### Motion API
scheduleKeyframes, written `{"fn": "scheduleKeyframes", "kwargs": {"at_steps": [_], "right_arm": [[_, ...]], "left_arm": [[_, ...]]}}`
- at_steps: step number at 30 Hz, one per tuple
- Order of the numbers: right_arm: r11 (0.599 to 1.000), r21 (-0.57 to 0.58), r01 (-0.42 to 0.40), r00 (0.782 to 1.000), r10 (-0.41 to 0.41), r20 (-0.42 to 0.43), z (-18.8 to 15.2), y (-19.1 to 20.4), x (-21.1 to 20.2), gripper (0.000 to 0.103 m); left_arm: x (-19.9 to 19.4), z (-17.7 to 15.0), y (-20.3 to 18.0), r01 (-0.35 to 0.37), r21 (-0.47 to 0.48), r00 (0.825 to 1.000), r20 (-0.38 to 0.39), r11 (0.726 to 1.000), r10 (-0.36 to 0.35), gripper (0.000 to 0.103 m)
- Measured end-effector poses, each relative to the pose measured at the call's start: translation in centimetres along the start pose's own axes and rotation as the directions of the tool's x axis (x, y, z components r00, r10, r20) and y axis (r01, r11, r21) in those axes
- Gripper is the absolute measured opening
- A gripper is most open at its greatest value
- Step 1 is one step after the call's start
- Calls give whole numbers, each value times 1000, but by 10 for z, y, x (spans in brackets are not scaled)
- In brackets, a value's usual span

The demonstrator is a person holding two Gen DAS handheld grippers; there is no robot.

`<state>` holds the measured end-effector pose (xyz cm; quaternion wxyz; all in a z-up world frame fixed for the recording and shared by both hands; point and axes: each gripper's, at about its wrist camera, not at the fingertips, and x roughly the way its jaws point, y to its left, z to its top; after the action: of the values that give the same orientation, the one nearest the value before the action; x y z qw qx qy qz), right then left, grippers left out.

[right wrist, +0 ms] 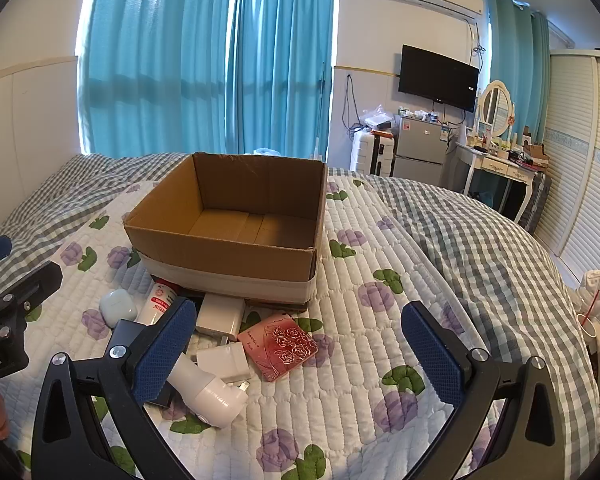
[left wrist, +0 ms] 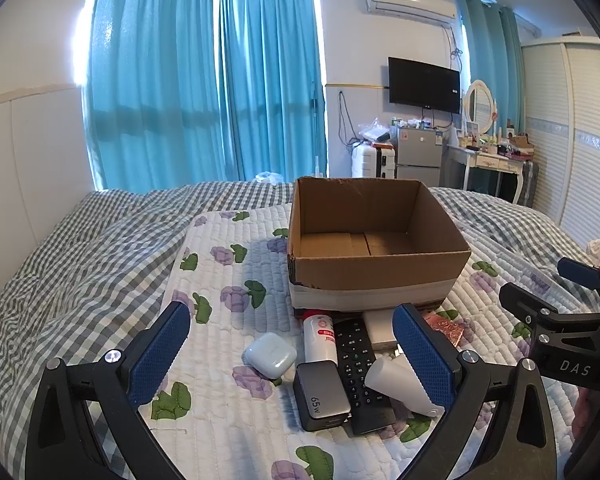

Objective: Organize rigid objects

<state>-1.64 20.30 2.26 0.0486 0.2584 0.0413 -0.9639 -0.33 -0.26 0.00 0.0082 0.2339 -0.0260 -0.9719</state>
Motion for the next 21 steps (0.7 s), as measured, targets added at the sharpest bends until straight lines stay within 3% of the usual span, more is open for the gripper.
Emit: {"fn": "scheduleKeyframes", "kwargs": {"at_steps": [21], "right_arm": [[1000, -2, 1, 1000, -1, -13, -3, 1, 3, 103]], "left_arm": [[0, -1, 0, 2, 5, 1000, -2, 1000, -2, 103]]}}
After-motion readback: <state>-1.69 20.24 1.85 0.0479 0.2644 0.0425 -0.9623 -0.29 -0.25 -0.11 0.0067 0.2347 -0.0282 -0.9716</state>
